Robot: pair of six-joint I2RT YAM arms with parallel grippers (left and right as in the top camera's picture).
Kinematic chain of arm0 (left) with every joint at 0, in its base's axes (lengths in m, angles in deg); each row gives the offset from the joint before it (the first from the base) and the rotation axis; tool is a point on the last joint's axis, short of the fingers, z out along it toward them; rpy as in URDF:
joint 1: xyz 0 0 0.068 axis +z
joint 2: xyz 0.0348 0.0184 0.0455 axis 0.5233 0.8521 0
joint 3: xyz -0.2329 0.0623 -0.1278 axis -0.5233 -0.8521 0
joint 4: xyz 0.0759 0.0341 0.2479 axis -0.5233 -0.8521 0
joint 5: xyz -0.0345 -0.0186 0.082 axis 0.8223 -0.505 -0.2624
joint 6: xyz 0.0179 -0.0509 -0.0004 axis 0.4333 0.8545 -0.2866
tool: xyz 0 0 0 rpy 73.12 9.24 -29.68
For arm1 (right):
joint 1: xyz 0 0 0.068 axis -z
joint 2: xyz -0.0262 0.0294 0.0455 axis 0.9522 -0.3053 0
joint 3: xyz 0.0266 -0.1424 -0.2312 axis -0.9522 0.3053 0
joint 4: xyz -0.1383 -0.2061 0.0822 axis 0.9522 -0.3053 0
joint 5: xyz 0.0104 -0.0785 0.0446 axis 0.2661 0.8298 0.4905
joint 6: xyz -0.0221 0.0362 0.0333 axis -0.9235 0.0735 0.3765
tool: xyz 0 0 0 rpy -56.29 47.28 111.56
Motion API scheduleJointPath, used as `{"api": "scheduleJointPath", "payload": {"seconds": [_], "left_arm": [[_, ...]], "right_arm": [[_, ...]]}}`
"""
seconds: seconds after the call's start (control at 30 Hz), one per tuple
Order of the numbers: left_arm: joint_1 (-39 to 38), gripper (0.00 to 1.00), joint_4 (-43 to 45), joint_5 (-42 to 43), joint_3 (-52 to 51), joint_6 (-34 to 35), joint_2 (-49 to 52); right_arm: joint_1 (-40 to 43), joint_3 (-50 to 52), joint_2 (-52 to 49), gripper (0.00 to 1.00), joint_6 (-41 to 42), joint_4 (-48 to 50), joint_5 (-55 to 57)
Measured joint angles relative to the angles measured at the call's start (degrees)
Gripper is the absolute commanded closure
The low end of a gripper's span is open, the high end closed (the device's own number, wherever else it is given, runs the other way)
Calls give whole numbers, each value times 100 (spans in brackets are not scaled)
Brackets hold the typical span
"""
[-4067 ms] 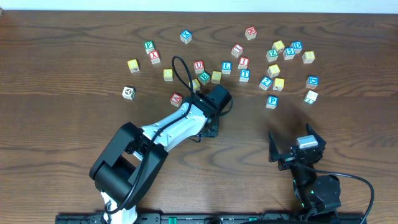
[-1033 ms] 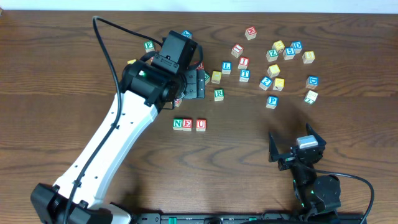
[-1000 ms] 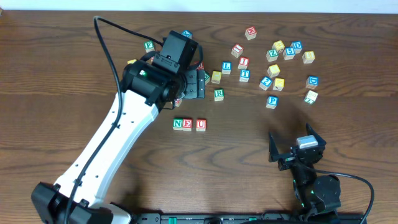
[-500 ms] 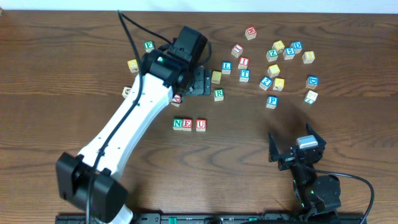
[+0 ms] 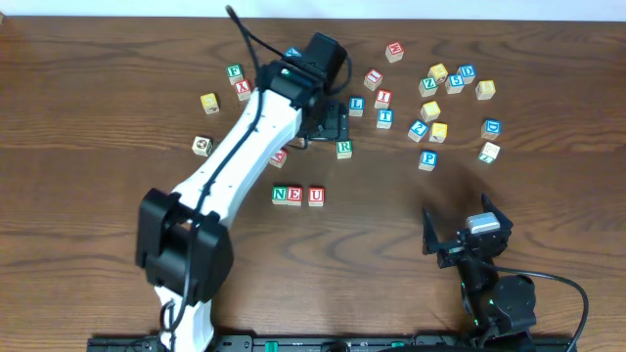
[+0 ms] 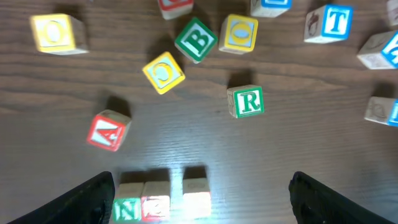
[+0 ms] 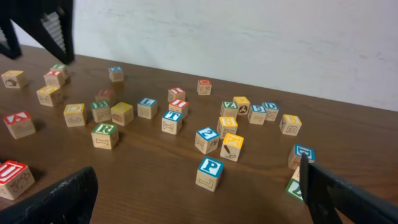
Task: Spell out NEURIPS
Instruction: 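Lower the open left gripper around the green R block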
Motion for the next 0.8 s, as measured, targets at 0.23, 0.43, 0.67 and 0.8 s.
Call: {"api": "scheduleJointPath", "payload": {"seconds": [0.23, 0.43, 0.67, 0.8], "left_arm": [[-289, 12, -81, 37, 442, 0, 632], [-457, 12, -122, 52, 796, 4, 964], [-459, 12, -118, 31, 820, 299, 1005], [-459, 12, -26, -17, 826, 671, 1073]], "right_arm": [[0, 0, 0, 1, 0, 0, 2], [0, 2, 0, 1, 0, 0, 2], [0, 0, 0, 1, 0, 0, 2], [0, 0, 0, 1, 0, 0, 2]]}}
